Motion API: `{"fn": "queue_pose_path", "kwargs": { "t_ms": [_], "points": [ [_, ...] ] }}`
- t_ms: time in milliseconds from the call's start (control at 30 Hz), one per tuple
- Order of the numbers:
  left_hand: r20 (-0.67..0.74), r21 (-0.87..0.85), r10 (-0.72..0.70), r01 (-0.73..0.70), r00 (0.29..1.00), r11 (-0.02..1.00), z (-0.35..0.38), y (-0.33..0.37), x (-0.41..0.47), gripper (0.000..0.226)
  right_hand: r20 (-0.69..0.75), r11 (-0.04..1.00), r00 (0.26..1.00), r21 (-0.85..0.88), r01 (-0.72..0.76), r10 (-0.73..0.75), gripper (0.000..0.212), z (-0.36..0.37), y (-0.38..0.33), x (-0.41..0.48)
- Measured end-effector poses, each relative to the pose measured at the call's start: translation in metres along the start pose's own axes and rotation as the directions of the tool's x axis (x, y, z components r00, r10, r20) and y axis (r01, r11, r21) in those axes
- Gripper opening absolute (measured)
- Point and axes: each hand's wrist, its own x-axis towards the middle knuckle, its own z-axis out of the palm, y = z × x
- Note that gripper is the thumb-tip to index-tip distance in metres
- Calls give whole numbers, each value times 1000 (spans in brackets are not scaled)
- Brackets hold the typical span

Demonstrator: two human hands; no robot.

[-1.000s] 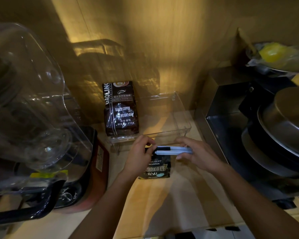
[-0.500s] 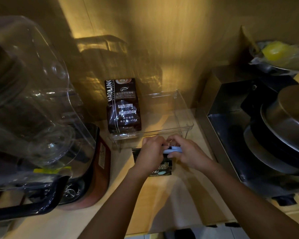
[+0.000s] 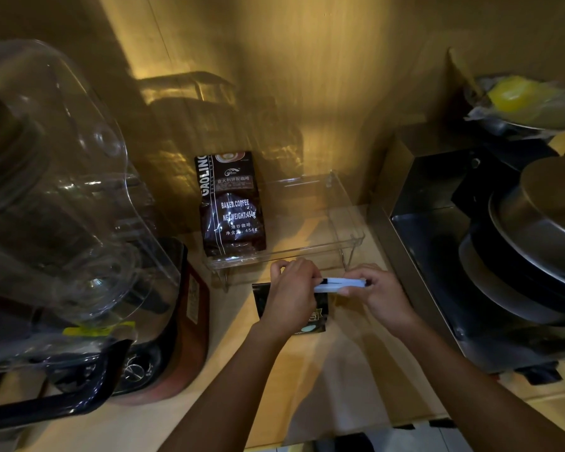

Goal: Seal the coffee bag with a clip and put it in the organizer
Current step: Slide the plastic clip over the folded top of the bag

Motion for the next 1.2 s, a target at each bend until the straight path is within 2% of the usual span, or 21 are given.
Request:
{"fn": "queue_pose_path", "kwargs": {
  "t_ms": [133, 200, 267, 400, 567, 800, 933, 1200],
  "points": [
    [36, -33, -30, 31, 999, 999, -4, 3, 4, 16, -6, 997, 999, -74, 38, -39, 17, 13, -4, 4],
    [48, 23, -39, 38, 998, 999, -2, 8, 2, 15, 6, 995, 998, -76, 61, -60, 13, 25, -7, 5],
    [18, 70, -60, 59, 998, 996, 4, 11, -3, 14, 0, 996, 998, -76, 55, -55, 15, 36, -9, 7],
    [-56, 6, -101, 102, 993, 995, 7, 8, -10, 15, 23, 993, 998, -109, 54, -52, 18, 40, -11, 10],
    [-48, -51, -137, 135, 989, 990, 6, 0, -7, 14, -2, 992, 1000, 124, -23, 23, 18, 26, -8, 6],
    [-87, -121, -162, 151, 983, 981, 3, 7, 0, 11, -24, 993, 1000, 114, 3, -1, 22, 29, -11, 3],
    [-89, -133, -164, 152, 982, 979, -1, 8, 2, 10, -49, 995, 999, 96, 8, -3, 15, 36, -11, 6],
    [-120, -173, -148, 126, 982, 977, 3, 14, -7, 11, -56, 998, 998, 59, 2, 2, 24, 49, -1, 3]
  ]
}}
